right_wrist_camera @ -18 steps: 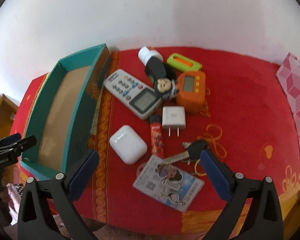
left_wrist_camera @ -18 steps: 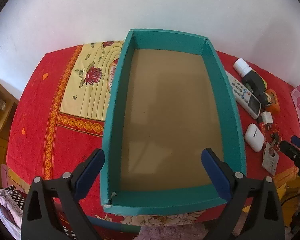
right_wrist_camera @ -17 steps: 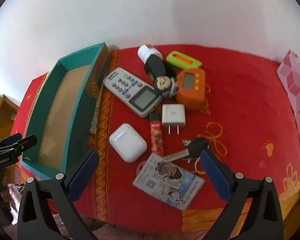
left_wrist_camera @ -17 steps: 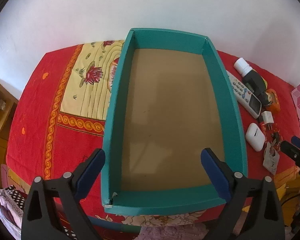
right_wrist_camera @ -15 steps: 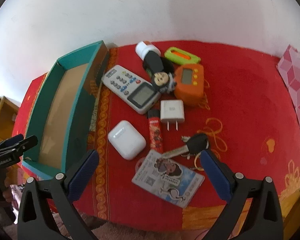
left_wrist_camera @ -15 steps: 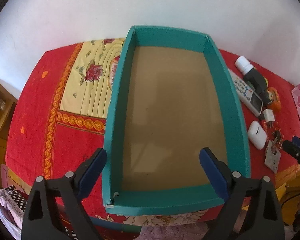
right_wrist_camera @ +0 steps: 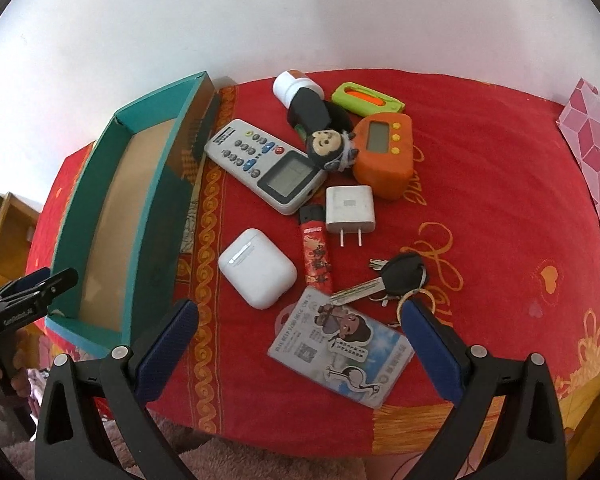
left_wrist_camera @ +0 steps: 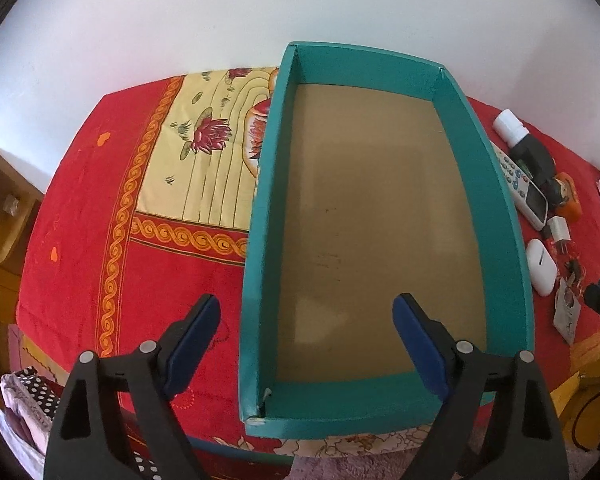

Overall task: Organize objects
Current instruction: 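Close the left gripper on the teal tray wall while the right gripper approaches the keys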

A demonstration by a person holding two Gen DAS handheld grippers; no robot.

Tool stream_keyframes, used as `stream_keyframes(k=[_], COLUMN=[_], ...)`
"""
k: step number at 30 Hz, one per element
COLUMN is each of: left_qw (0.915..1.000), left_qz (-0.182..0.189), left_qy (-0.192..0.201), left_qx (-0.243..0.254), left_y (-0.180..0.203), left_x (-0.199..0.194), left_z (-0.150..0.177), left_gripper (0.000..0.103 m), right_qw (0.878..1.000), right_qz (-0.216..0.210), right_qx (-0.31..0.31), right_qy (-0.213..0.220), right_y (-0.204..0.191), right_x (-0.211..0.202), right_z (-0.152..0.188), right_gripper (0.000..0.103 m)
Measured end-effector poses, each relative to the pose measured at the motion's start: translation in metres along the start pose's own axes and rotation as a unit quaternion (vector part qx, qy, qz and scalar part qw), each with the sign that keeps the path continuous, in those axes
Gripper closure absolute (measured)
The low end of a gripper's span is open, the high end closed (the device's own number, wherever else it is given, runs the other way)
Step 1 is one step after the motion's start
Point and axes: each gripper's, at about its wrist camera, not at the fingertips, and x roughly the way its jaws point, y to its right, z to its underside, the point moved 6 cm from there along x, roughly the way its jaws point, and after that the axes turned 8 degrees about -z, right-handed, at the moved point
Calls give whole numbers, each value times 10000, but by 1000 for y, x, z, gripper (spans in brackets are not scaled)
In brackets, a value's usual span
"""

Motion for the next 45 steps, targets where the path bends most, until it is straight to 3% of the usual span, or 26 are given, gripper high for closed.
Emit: stream_keyframes(k=[4,12,22,38,41,43,45], left_qw=[10000,9997,9994,9990,9991,9991,9989], left_qz=[-24,22,41,54,46,46,100], left_qy=[-3,-205,-338,-407,-397,-417,-460], left_qx=[18,90,52,151,146,72,-18], left_y=[1,5,2,5,3,-3,-9], left_x=[7,23,34,37,35,34,34], left_z=[0,5,6,8,9,9,9], left_gripper=[21,39,49,49,58,73,81], right_qw=[10000,9999,9999,9997,9993,9987,9983], right_qz=[-29,83,59,111,350,511,568], right_qx=[-79,-116,86,203,74,53,142], right_qy=[-27,-7,-60,-127,-57,-8,0], right_y=[-5,-6,2,15,24,33,45], right_x=[2,-1,-2,0,-5,-9,-12], right_z=[1,4,8,2,-2,-3,-4], right_gripper=[8,9,15,18,19,22,25])
